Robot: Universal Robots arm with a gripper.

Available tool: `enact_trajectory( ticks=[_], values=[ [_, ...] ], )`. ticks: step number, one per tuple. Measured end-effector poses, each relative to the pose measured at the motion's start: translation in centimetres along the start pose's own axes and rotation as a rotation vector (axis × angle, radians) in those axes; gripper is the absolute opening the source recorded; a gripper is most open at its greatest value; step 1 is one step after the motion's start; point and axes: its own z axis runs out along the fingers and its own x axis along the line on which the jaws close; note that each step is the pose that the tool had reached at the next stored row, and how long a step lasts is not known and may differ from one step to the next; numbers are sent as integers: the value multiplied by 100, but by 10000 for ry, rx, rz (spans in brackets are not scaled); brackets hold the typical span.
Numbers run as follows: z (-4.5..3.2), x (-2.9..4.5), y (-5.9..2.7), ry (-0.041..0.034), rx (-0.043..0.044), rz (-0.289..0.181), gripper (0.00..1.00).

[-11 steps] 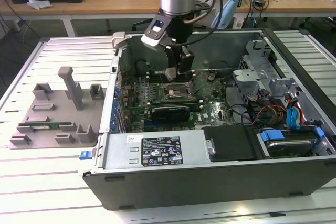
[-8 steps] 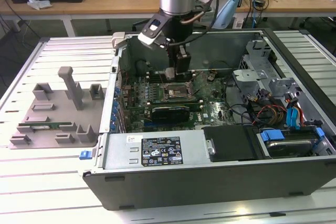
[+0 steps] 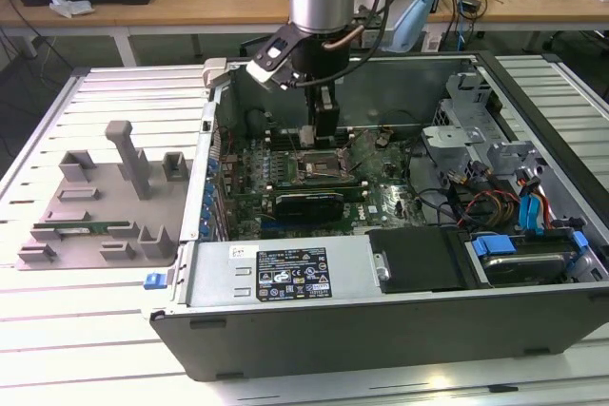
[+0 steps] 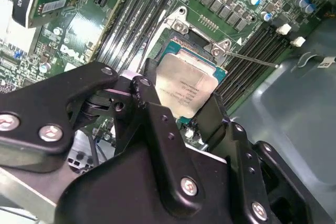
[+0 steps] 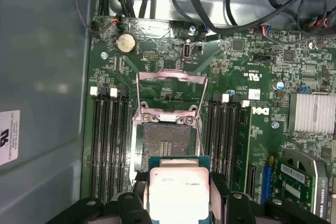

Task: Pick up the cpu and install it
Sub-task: 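Place the cpu into insertion slot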

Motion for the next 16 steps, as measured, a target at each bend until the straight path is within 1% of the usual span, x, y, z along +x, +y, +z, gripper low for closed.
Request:
enact_trajectory(
  ticks=[3, 5, 11, 16],
  values=[
    [28, 0, 0, -1, 1, 52, 55],
    [72, 1, -1, -1, 1, 52, 55],
    [118, 4, -26, -2, 1, 53, 55],
    [222, 7, -27, -1, 1, 52, 55]
  ],
)
